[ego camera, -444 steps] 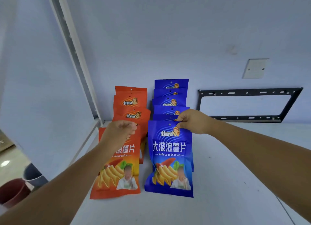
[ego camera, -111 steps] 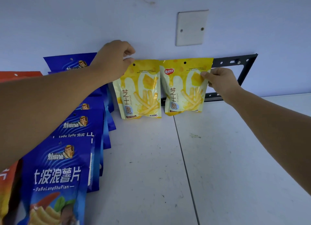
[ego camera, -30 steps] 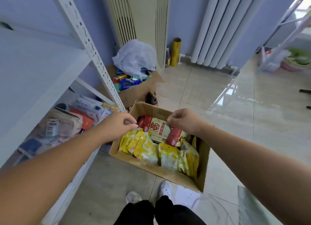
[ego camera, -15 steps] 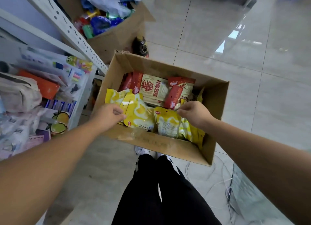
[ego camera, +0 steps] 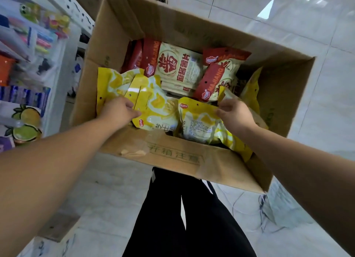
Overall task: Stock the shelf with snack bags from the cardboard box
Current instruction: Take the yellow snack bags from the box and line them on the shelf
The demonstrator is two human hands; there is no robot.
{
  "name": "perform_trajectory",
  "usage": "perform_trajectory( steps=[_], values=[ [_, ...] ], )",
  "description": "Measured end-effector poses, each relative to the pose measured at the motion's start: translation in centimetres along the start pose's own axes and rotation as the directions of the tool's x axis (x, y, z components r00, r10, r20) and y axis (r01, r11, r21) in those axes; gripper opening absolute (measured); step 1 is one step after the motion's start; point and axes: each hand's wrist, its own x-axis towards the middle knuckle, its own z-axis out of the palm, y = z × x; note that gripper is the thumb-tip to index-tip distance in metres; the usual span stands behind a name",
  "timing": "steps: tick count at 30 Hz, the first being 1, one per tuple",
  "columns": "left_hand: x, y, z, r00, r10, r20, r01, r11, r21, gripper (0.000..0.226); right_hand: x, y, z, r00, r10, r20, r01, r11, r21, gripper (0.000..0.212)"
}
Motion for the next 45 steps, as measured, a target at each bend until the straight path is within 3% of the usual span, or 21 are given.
perform_trajectory(
  steps=[5, 8, 15, 16, 18, 20, 21, 27, 32, 37, 45],
  values=[
    [1.4, -1.1, 2.1, 1.000, -0.009, 0.024, 0.005, 0.991, 0.136, 0.035, 0.8, 1.4, 1.7, 0.993, 0.040, -0.113, -0.043, 0.999, -0.022, 0.038],
    [2.1, -1.3, 2.8, 0.999, -0.035, 0.041, 0.027, 0.984, 0.176, 0.040, 1.3, 1.7, 2.7, 0.999, 0.029, -0.034, -0.031, 0.999, -0.041, 0.028],
    [3.6, -1.1, 4.6, 0.999, -0.042, 0.024, 0.041, 0.997, 0.062, 0.036, 3.1, 1.9, 4.7, 0.998, 0.058, -0.021, -0.058, 0.998, 0.010, 0.038],
    [3.7, -1.2, 4.9, 1.000, -0.024, 0.021, 0.023, 0.998, 0.053, 0.033, 3.3, 1.9, 5.0, 0.998, 0.055, -0.028, -0.054, 0.998, 0.035, 0.035],
    [3.8, -1.4, 5.3, 1.000, 0.013, 0.008, -0.013, 1.000, 0.024, 0.028, 4.1, 2.2, 5.8, 0.998, 0.047, -0.034, -0.045, 0.998, 0.046, 0.007],
    [3.7, -1.5, 5.3, 1.000, 0.021, -0.003, -0.021, 1.000, -0.008, 0.025, 4.6, 2.2, 6.2, 0.998, 0.046, -0.030, -0.043, 0.996, 0.077, 0.011],
    [3.6, -1.6, 5.1, 1.000, 0.024, -0.007, -0.024, 1.000, -0.015, 0.026, 4.9, 2.2, 6.4, 0.999, 0.045, -0.026, -0.043, 0.995, 0.089, 0.004],
    [2.9, -1.0, 3.8, 0.993, 0.104, -0.056, -0.107, 0.993, -0.055, 0.019, 5.3, 1.5, 6.8, 0.995, 0.041, 0.096, -0.046, 0.997, 0.054, 0.017],
    [2.1, -1.2, 3.1, 0.985, 0.139, -0.104, -0.143, 0.989, -0.027, 0.040, 4.2, 0.7, 5.8, 0.993, 0.024, 0.119, -0.029, 0.998, 0.047, 0.020],
    [0.1, 0.1, 1.1, 0.978, 0.160, -0.135, -0.154, 0.987, 0.051, 0.044, 2.1, -0.3, 2.8, 0.994, -0.001, 0.110, -0.006, 0.998, 0.063, 0.036],
    [-8.7, 4.1, -7.9, 0.939, 0.283, -0.196, -0.251, 0.952, 0.175, 0.056, -4.0, -5.2, -6.5, 0.985, -0.167, 0.042, 0.163, 0.983, 0.086, 0.026]
  ],
)
